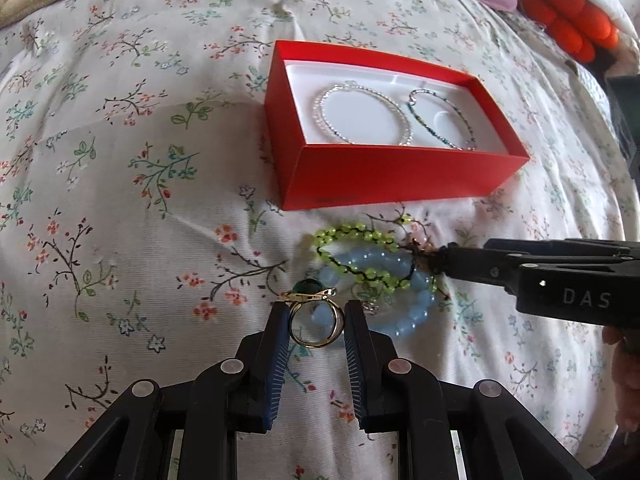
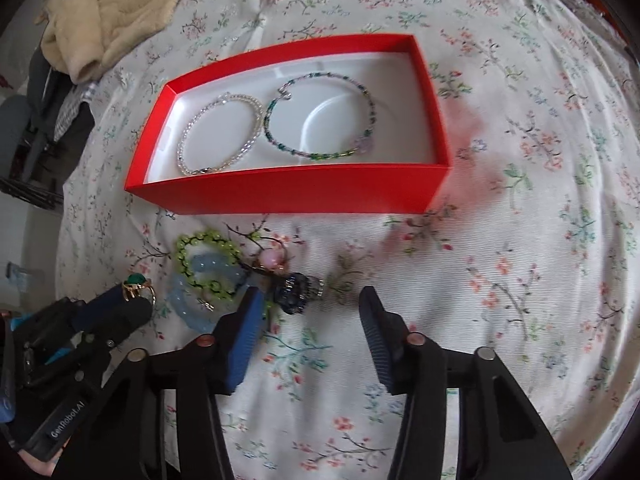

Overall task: Organize jewelry
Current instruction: 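Grasp the black hair clip with the right tool while the left tool holds the ring, then carry the ring and the hair clip into the red box onto the bracelets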

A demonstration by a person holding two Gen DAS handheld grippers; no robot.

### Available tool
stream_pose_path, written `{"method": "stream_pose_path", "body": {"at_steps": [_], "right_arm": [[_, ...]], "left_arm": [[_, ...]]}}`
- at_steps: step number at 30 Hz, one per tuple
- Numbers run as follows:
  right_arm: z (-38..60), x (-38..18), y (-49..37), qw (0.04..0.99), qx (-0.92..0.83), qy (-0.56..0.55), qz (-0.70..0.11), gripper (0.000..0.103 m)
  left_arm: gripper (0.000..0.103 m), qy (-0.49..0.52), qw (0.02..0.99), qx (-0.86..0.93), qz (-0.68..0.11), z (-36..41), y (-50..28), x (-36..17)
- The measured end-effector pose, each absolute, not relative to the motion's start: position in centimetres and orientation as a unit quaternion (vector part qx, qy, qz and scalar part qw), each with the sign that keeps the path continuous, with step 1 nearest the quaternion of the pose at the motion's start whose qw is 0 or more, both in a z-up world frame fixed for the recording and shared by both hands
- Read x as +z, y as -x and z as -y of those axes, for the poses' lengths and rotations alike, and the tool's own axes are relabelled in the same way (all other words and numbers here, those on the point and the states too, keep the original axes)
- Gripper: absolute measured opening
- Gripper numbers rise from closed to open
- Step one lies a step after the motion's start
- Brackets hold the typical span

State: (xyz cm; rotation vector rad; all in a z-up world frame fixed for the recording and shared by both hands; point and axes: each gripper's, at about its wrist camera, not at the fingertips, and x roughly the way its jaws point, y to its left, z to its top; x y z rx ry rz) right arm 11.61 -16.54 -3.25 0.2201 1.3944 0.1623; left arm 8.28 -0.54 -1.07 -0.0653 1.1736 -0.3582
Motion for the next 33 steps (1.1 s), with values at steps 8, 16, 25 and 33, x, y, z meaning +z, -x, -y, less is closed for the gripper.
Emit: {"method": "stream_pose_path", "body": {"at_steps": [8,16,25,33], "right_arm": [[15.1,-3.5,-12.5,0.758,0.076,-0.096,-0.641,0.023],[15.5,-3.4,-12.0,0.761,0.077,-0.092,-0.638,0.023],[16.3,-1.3,-11.0,0.773,0.086,-0.097,-0.621,0.023],[17.7,1.0,-10.2,0.788,0.088,-0.112,-0.599,0.023]], "left_arm": [[0.021,0.03,0.816,-0.167,-0.553,0.5,-8.5,-1.3],[0.021,0.033,0.814,-0.161,-0.557,0.3,-8.8,-1.7],[0.021,0.039,0.821,-0.167,-0.545,0.2,-8.6,-0.5],[0.021,0.044,0.828,-0.172,-0.532,0.5,-8.7,0.7]]}}
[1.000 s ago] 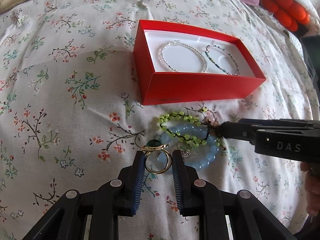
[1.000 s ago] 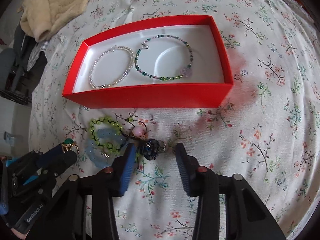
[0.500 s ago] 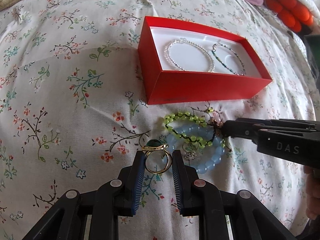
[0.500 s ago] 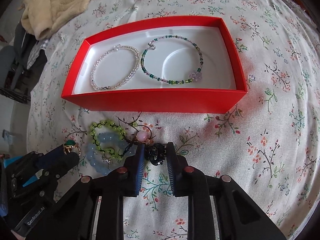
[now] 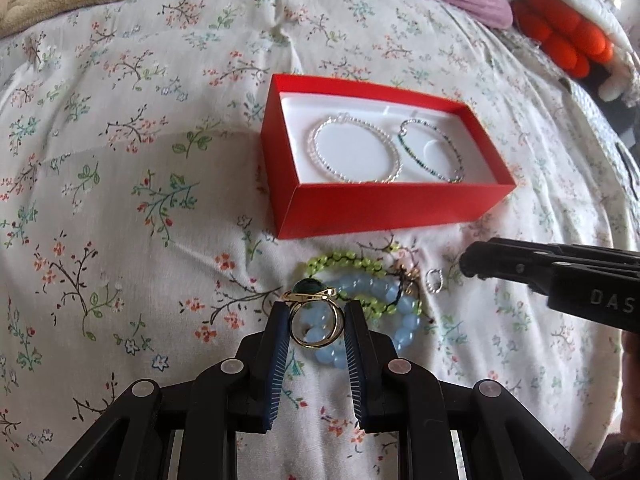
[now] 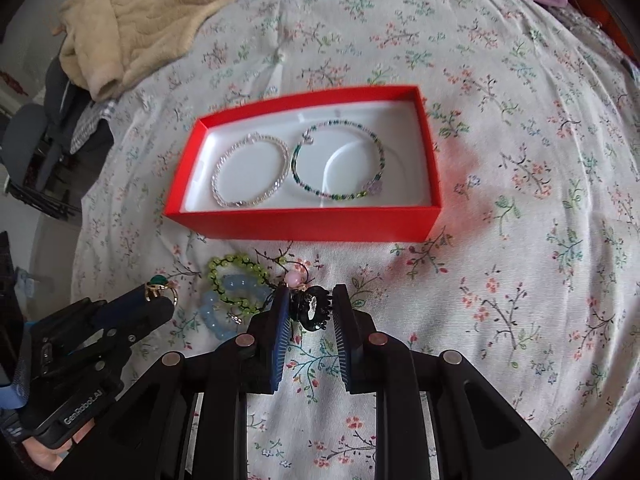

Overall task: Organize jewelry
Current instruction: 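Carry the ring and the hair clip into the red box onto the bracelets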

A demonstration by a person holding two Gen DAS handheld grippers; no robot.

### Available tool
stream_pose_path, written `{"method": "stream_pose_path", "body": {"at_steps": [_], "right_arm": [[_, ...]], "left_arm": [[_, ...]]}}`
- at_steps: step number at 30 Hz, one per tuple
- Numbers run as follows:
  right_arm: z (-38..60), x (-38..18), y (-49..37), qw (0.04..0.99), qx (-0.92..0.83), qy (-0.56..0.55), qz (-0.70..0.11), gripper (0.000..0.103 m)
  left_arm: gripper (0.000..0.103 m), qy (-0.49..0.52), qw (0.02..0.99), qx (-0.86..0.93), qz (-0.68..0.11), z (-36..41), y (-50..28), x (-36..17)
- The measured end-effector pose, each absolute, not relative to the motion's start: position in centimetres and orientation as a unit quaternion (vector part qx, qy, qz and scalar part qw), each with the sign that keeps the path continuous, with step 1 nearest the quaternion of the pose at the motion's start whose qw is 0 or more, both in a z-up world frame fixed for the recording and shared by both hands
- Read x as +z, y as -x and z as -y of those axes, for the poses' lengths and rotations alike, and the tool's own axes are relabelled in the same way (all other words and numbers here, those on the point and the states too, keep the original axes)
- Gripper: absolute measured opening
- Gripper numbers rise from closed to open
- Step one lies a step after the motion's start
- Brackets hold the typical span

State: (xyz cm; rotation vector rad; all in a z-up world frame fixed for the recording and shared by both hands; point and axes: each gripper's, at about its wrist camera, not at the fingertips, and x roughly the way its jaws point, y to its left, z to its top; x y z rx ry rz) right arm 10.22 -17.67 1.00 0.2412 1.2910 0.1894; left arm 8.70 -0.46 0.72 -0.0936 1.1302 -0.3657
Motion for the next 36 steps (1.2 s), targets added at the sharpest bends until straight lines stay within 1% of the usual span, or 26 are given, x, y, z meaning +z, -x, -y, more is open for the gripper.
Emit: {"method": "stream_pose_path", "body": {"at_steps": [8,14,20,29,36], "right_arm": [[19.0,3.4,-10.8,0.808,0.084,-0.136,-0.567,0.023],[19.7,3.9,-12.7,0.819,0.077,-0.161,-0.545,0.023],[19.9,3.4,-14.2,0.823,0.069,-0.169,-0.538,0.023],[20.5,1.6,-15.9,0.82,0.06,-0.161,-0.546,0.023],[20.8,0.8,-16.4,0.814,0.058,-0.162,-0.555,0.023]], "left_arm": [[0.021,0.062,0.843,-0.178,-0.505,1.0,-10.1,2.6],[0.021,0.061,0.852,-0.191,-0.483,2.5,-12.1,3.6],[0.021,0.047,0.857,-0.191,-0.476,4.0,-14.4,2.6],[0.022,0.016,0.851,-0.189,-0.489,5.3,-16.4,0.2],[0.022,0.006,0.854,-0.192,-0.483,5.6,-16.7,0.0]]}}
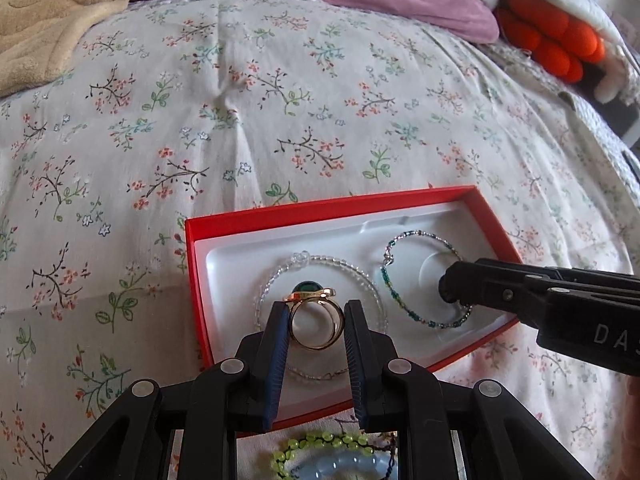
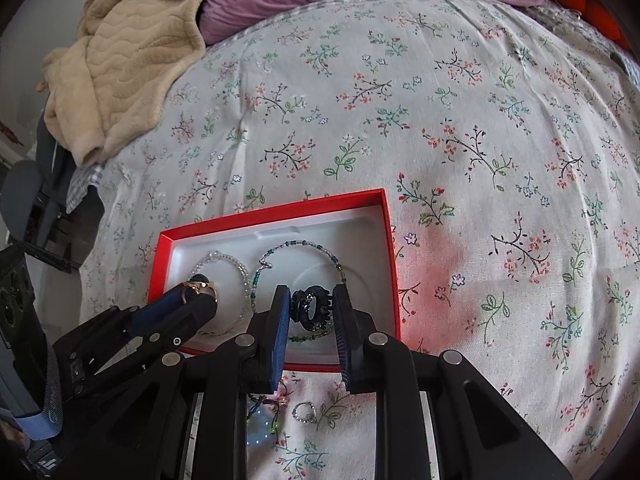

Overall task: Organize jewelry
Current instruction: 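Carry the ring and the hair clip into the red box onto the bracelets, then open both tools to release the ring and clip and withdraw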

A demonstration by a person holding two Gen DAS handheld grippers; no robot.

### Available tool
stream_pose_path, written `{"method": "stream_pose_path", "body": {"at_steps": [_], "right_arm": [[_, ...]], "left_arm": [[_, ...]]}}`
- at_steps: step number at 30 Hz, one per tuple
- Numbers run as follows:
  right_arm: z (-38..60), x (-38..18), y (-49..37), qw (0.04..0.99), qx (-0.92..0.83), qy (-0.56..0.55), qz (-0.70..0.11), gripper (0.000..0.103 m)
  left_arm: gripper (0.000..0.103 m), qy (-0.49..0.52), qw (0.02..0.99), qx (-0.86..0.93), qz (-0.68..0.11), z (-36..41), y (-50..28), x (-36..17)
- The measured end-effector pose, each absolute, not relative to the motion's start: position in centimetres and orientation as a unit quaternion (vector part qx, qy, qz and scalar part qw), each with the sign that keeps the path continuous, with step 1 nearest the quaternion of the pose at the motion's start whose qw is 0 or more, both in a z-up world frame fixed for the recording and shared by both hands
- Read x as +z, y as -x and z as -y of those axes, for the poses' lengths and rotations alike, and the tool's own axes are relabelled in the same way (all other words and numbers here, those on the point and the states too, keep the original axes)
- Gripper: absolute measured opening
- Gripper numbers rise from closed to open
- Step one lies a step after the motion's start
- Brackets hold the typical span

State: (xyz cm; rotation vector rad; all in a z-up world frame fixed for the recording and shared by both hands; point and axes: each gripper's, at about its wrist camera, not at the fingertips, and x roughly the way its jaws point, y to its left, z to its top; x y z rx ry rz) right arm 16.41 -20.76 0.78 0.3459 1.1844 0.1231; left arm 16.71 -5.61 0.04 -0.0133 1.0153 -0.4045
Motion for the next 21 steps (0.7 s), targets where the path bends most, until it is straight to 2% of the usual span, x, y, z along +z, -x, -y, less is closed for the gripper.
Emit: {"method": "stream_pose_path", "body": {"at_steps": [5,7,9,13,21], "right_arm": [[20.8,0.8,-16.4,0.811,0.063,-0.168,-0.558,0.024],[20.9,1.1,-16.3,0.81,0.064,-0.171,-0.557,0.024],[21.1,1.4,-16.1,0.812,0.061,-0.171,-0.555,0.028],[21.3,2.1,-15.7,0.815,0.059,-0.169,-0.551,0.041],[21.3,4.0,-13.9,0.827,0.055,-0.147,-0.54,0.059]], "left_arm": [[0.023,0.006,0.853,-0.191,-0.486,5.5,-16.6,0.2],[0.03,0.002,0.854,-0.189,-0.485,5.5,-16.4,0.3],[0.041,0.0,0.856,-0.187,-0.482,5.4,-16.2,0.5],[0.047,-0.005,0.858,-0.187,-0.478,5.3,-15.7,1.1],[0.072,-0.001,0.863,-0.183,-0.47,4.8,-13.8,2.8]]}}
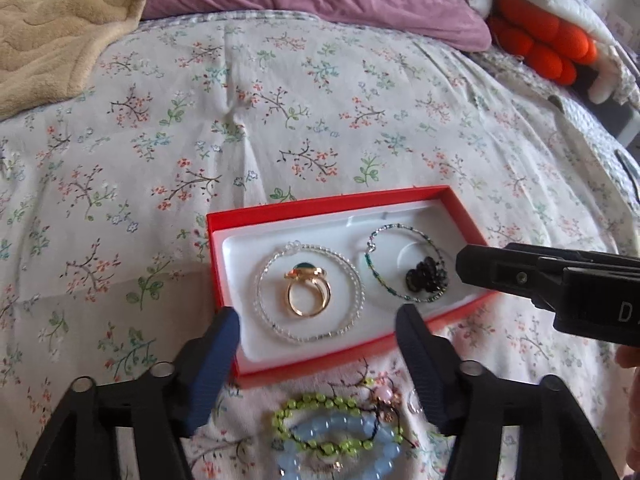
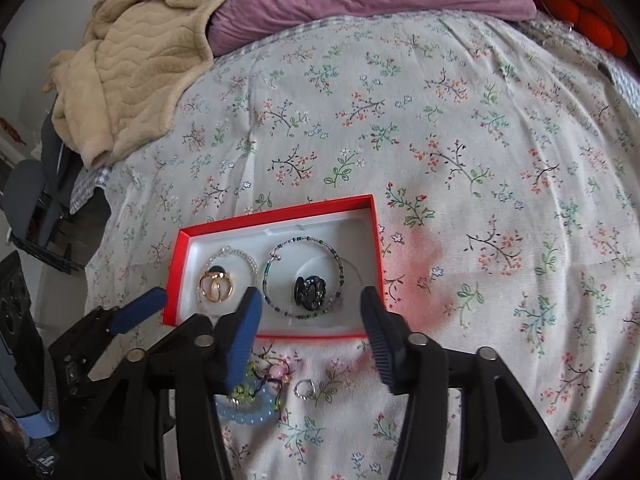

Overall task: Organize jewelry
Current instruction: 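Open both tools to release the ring and clip and withdraw, then grasp the light-blue bead bracelet with the left tool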

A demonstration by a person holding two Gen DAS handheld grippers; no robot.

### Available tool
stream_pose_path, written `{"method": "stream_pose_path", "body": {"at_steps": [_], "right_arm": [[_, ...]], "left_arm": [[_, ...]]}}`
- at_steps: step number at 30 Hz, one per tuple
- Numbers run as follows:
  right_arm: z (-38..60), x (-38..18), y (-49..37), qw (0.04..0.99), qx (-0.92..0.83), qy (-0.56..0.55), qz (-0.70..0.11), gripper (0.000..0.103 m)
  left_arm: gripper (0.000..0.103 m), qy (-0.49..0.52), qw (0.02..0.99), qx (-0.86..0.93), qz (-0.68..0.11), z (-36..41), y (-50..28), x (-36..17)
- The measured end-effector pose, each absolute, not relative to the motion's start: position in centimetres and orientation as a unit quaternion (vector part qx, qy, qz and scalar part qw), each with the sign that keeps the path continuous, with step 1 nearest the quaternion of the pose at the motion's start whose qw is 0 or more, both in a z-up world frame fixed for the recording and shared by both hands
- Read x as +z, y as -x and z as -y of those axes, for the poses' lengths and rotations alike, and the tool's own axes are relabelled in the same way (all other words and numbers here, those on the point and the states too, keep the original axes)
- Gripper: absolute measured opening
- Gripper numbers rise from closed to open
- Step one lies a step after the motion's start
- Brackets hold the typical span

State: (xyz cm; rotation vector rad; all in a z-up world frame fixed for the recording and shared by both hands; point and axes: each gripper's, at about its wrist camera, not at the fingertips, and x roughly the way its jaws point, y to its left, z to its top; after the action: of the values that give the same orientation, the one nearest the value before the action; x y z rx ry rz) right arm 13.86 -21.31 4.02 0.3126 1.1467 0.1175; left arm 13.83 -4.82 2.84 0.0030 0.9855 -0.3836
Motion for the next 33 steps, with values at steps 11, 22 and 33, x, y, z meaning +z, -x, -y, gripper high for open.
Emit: {"method": "stream_pose_path", "body": {"at_steps": [11,22,33], "right_arm": [[21.2,4.8,-9.7,0.826,0.045,-0.087,-0.554,0.073],[21.2,2.7,-6.6,0.796,0.02,-0.05,-0.603,0.08],[20.5,1.5,-5.4,0.777,0.02,-0.021,-0.629,0.083]], "left_arm": [[0.088,-0.001,0.861,-0.147,-0.487,2.6,-10.8,3.0],[0.094,0.006,0.845,-0.11,-0.523,0.0,-8.4,1.5],[0.094,0.02,0.825,-0.097,-0.557,-1.8,-7.5,0.1]]}}
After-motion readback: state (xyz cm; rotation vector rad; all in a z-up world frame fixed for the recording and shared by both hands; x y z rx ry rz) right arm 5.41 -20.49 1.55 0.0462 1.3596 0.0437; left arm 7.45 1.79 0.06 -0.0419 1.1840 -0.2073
